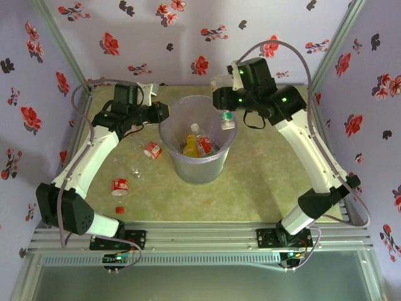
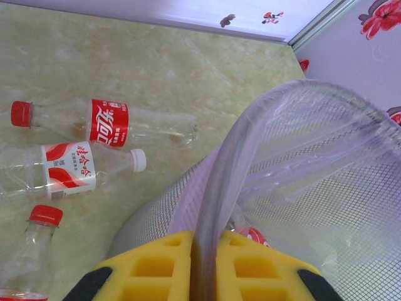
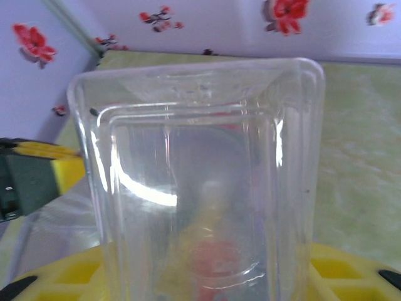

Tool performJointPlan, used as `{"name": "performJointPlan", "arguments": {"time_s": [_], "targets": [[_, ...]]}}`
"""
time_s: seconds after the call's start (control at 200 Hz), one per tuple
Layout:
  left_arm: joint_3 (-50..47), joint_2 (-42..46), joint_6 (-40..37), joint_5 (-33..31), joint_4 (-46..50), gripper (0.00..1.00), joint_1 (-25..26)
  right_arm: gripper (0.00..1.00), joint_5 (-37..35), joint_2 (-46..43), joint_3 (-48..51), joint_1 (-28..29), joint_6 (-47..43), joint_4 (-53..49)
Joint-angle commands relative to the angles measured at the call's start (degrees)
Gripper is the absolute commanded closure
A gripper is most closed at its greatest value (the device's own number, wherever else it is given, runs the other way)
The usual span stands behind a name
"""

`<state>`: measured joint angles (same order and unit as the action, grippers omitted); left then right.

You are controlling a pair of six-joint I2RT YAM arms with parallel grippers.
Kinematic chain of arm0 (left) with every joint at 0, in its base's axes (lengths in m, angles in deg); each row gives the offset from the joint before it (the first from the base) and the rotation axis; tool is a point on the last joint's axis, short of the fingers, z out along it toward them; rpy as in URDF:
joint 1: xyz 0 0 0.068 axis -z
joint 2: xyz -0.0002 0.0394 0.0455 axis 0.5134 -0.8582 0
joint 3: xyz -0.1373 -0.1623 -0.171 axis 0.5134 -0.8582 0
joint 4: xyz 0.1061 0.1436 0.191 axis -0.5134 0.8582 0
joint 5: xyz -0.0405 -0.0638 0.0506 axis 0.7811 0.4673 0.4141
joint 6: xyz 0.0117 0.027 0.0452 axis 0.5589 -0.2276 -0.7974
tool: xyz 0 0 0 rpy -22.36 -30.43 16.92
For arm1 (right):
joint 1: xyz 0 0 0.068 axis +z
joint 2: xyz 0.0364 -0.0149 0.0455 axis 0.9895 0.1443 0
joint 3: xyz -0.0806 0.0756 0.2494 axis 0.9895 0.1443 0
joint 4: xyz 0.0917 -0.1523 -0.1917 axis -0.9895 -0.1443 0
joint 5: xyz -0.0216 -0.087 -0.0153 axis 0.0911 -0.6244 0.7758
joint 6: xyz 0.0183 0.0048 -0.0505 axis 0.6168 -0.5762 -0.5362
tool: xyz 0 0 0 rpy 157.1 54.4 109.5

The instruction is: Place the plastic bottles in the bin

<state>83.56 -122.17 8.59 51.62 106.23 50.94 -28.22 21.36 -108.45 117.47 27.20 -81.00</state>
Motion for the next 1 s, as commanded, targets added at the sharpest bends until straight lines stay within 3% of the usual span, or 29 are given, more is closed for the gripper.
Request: {"name": "performJointPlan", "arguments": {"time_s": [0.0, 0.34, 0.72, 0.885, 0.995], "targets": [[-1.73, -1.21, 0.35, 1.77, 1.63, 1.00, 1.16, 0.53, 4.09, 4.96, -2.60, 2.59, 2.12, -0.89], [-1.93, -0.86, 0.17, 0.63, 1.43, 1.00, 1.21, 0.53, 12.69, 11.74, 0.31, 7.17, 7.13, 2.04], [-2.01, -0.73, 0.09, 0.04, 1.48, 1.00, 1.16, 0.53, 16.85, 14.90, 8.30, 9.84, 12.49, 5.29], [-2.01, -0.69, 0.04, 0.01, 1.57, 1.00, 1.15, 0.43, 19.26, 16.52, 10.47, 10.11, 14.34, 6.25], [-2.01, -0.73, -0.05, 0.03, 1.54, 1.00, 1.21, 0.27, 21.90, 17.45, 11.45, 10.61, 15.16, 7.33]]}}
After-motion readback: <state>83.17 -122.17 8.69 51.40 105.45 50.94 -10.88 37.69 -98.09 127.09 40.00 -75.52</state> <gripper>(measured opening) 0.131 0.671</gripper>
